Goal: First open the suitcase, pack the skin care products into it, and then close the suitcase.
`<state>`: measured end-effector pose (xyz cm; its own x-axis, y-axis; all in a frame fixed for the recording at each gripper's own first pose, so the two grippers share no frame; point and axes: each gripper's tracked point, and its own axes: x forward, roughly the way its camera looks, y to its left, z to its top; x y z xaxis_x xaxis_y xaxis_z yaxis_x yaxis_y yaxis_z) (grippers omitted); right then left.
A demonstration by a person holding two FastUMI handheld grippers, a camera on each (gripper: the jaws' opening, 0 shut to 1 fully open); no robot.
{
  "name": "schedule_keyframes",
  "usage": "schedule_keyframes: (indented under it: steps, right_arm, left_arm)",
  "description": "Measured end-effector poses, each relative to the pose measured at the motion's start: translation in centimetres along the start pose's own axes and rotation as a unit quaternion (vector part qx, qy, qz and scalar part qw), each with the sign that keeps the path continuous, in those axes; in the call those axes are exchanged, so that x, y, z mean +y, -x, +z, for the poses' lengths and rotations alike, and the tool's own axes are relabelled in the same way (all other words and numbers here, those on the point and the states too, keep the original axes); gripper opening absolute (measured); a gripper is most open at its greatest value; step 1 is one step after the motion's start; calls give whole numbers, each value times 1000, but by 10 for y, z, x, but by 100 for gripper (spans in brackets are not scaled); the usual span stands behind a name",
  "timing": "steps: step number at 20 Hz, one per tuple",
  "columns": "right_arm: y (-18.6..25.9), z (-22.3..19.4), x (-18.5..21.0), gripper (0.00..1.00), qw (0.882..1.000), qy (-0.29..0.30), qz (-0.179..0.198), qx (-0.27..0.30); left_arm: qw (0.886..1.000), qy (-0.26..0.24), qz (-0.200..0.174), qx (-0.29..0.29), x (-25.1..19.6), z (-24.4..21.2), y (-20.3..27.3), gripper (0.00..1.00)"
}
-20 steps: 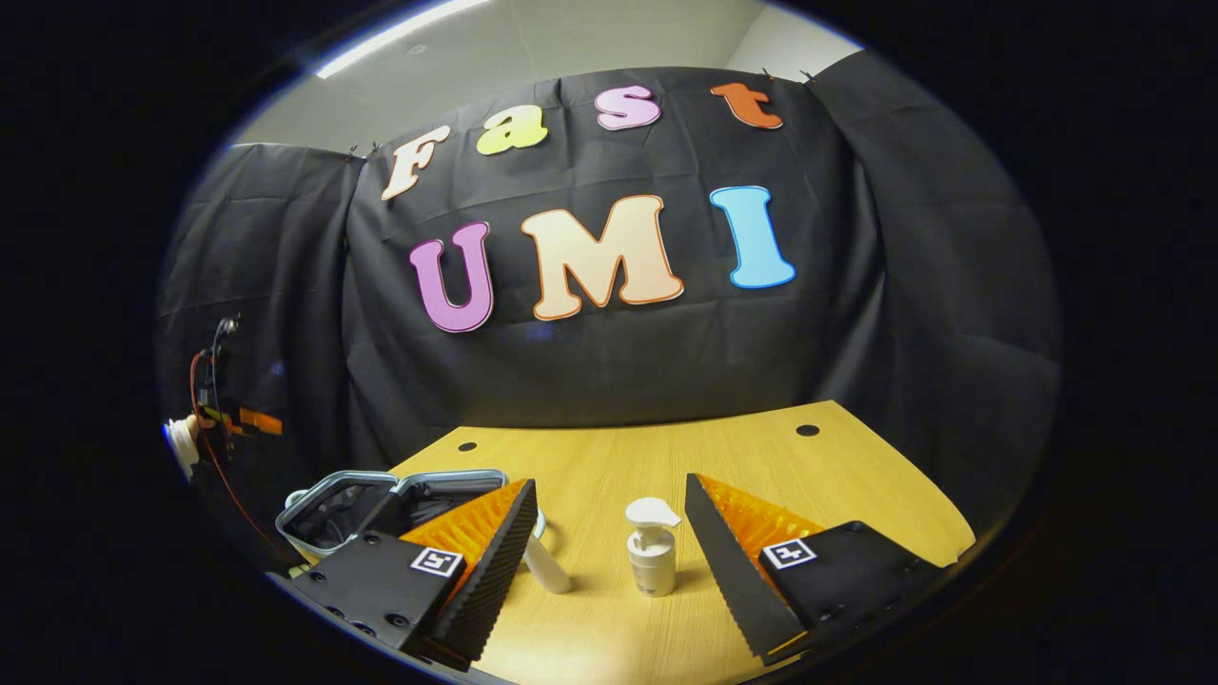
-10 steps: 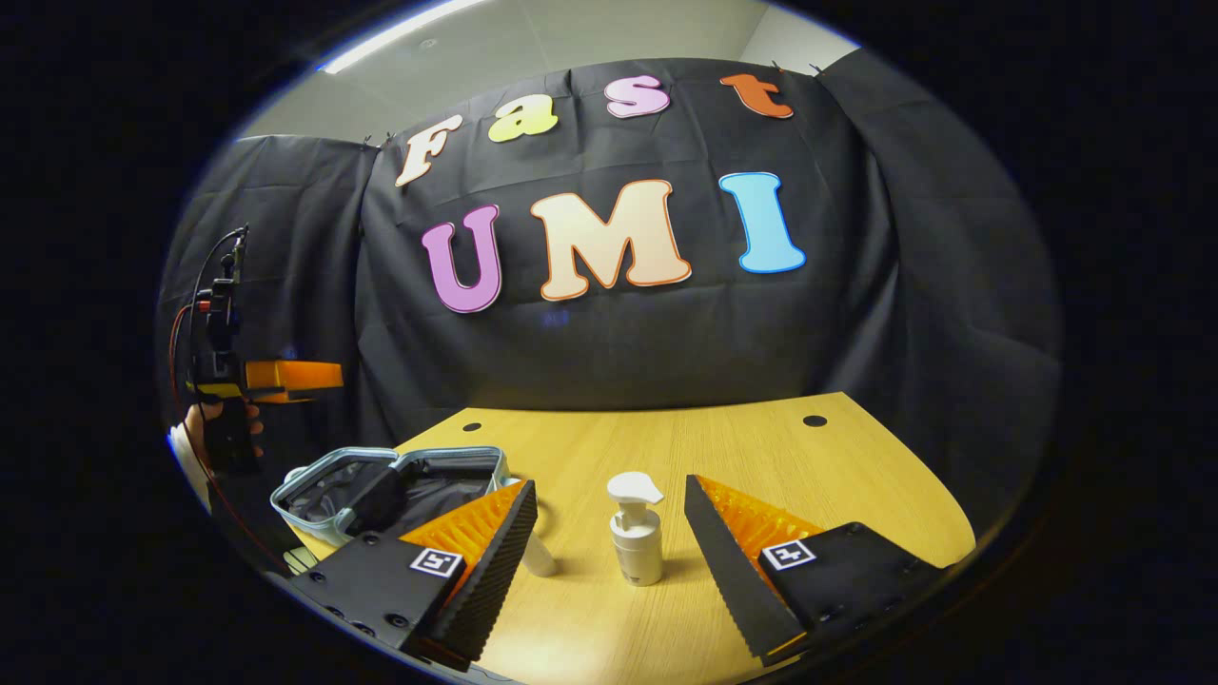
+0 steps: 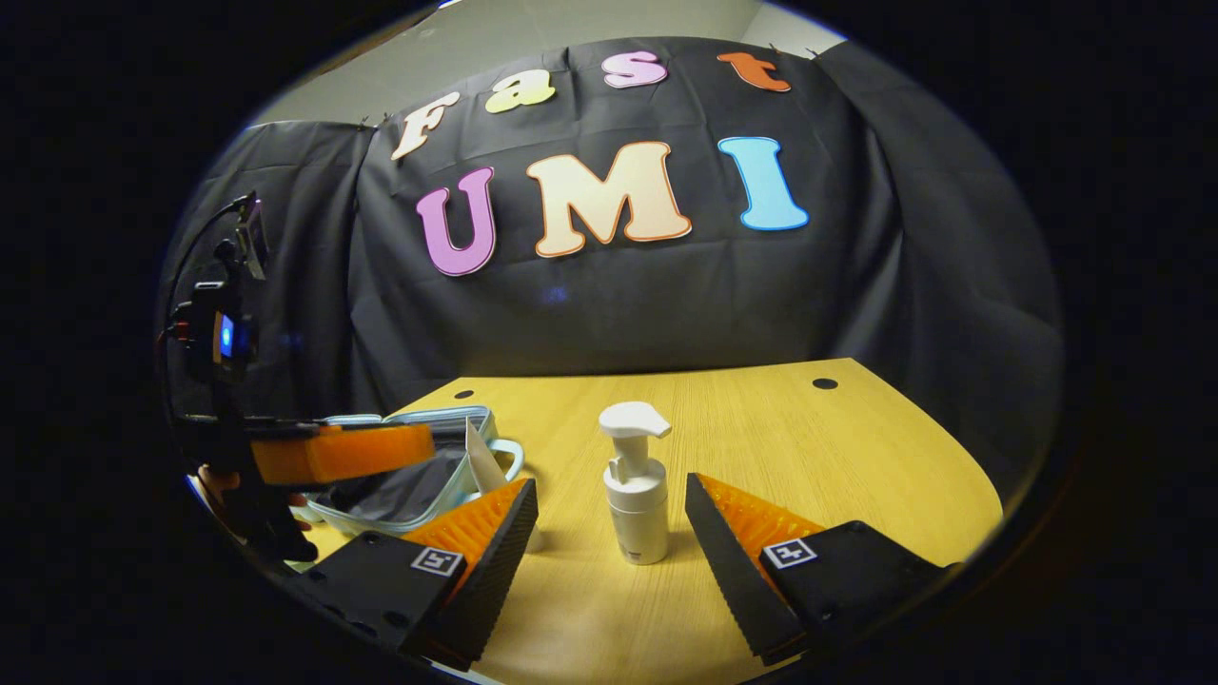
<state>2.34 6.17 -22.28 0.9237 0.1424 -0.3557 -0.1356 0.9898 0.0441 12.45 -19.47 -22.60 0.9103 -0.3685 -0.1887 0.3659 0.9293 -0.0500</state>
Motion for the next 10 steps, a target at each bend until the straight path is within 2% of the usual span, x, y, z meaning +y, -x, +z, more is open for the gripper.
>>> schedule_keyframes:
  steps: [4,10]
  right_arm:
    - [-2,-6,-5,98,1000,18,-4,7]
    - [-4,-14,-19,98,1000,21,-14,14]
  left_arm:
    - [1000,18,-13,14,-11,-23,-27,96]
    - [999,13,-7,50,-16,-56,-51,95]
